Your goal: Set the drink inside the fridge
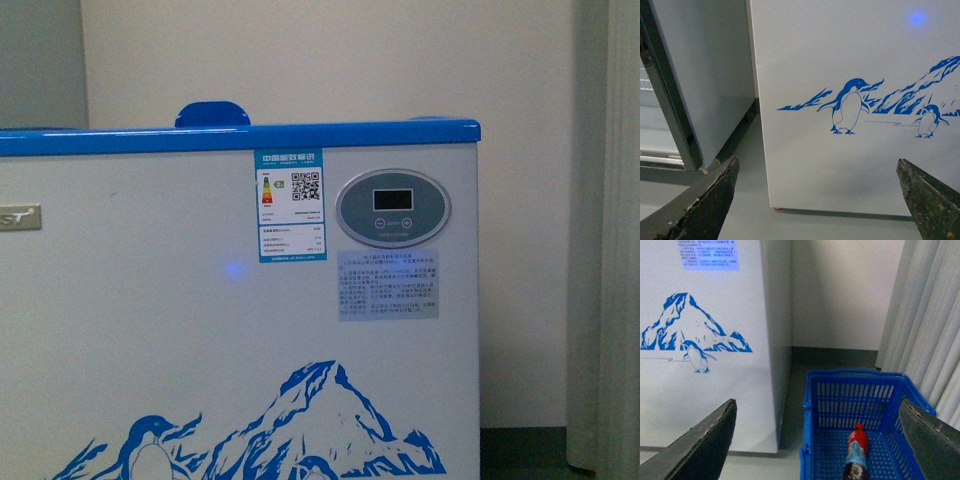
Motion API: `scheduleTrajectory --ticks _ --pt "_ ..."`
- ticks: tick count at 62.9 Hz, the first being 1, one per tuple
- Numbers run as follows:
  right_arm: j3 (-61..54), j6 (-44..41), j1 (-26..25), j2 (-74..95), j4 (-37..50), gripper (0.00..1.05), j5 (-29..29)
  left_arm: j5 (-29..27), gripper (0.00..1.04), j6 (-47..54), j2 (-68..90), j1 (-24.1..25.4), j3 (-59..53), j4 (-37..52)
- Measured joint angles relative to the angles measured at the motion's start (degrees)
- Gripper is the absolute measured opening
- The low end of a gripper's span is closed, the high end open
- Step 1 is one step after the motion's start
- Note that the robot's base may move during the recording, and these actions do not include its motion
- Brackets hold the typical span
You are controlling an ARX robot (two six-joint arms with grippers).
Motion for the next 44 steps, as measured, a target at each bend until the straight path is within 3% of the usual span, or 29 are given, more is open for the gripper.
scheduleTrajectory --ticks 29,35,38,44 --pt "0.0 0.0 0.0 0.0 0.0 0.97 0.0 0.0 0.97 0.0 0.0 0.0 0.0 0.0" --pt "3.0 6.5 1.2 5.3 -8.1 0.97 8.6 0.0 0.97 0.0 0.0 0.0 0.0 0.0" --pt "6.1 9.2 -2.4 11.7 -11.2 0.97 6.3 0.1 0.97 0.0 0.0 0.0 0.0 0.0" --pt "12.1 9.4 -15.5 24.1 -9.2 0.97 -5.8 0.0 0.97 0.0 0.0 0.0 0.0 0.0"
